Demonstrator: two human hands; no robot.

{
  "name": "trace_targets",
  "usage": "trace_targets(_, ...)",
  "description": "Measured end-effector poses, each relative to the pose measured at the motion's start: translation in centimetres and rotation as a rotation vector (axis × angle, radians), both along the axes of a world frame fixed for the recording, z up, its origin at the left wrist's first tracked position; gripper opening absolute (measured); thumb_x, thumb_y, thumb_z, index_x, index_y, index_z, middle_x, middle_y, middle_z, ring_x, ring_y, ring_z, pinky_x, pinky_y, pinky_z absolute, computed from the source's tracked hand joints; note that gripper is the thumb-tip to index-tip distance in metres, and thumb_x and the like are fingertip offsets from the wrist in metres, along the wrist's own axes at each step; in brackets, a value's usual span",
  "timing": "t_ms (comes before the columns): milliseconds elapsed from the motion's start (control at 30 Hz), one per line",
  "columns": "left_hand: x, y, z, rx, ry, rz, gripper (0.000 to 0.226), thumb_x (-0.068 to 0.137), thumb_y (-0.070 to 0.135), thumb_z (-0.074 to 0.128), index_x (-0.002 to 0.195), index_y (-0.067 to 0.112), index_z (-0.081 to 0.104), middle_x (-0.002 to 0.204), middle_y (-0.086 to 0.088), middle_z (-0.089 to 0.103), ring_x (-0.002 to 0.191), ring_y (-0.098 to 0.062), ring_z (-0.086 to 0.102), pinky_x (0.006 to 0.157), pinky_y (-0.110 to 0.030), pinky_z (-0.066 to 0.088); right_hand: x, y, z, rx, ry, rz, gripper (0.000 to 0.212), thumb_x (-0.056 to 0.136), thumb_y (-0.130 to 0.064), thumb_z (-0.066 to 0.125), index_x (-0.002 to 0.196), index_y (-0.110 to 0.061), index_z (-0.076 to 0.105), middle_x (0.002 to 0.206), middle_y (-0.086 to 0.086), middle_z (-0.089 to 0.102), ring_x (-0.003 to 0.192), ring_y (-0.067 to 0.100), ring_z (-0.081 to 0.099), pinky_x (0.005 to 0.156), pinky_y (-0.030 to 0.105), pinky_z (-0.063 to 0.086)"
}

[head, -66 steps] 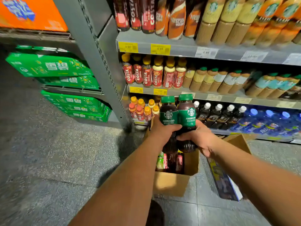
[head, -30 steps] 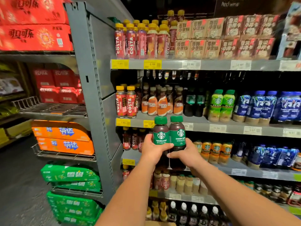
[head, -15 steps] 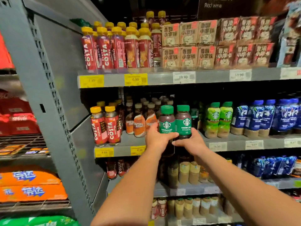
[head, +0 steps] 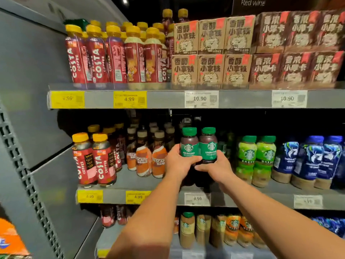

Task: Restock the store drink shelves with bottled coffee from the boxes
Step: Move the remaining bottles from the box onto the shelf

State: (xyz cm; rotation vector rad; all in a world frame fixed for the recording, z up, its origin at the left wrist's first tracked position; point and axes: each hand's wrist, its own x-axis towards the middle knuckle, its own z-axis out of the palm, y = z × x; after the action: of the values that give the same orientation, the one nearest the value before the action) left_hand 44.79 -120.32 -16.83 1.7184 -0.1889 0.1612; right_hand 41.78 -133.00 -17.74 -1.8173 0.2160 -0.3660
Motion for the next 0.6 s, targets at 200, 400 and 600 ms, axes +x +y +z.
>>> trace_targets(200,2.4,-1.2,-3.0,-0.016,0.028,0.038,0.040,0.066,0.011,0.085,0.092,0.025,0.058,0.086,0.011,0.067,0.080,-0.006,0.064,0.065,-0.015,0.048,2.9,-1.2,-2.9,-0.028,0.026,0.030,0.055,0.062,-0.002,0.085,0.106,-0.015,0.053,0.095,-0.002,0.064,0.086,0.014,0.060,0.065,0.020,0.043)
trace_targets(400,3.7,-0.9,-4.8,-0.020,-0.021,0.070,0.042,0.067,0.015,0.085,0.099,0.027,0.061,0.096,0.006,0.069,0.091,-0.010,0.065,0.081,-0.028,0.054,3.9,-1.0,-4.3,-0.025,-0.031,0.058,0.056,0.063,-0.007,0.085,0.107,-0.020,0.053,0.094,-0.010,0.064,0.087,0.006,0.060,0.073,0.023,0.047)
trace_targets(600,3.3,-1.0,-6.1,0.116,-0.035,0.178,0.055,0.066,0.018,0.083,0.116,0.016,0.059,0.113,0.001,0.054,0.097,-0.009,0.056,0.092,-0.024,0.047,3.8,-1.1,-4.3,-0.089,0.005,0.090,0.051,0.065,-0.003,0.071,0.106,-0.022,0.049,0.095,0.000,0.061,0.090,0.017,0.061,0.081,0.037,0.052)
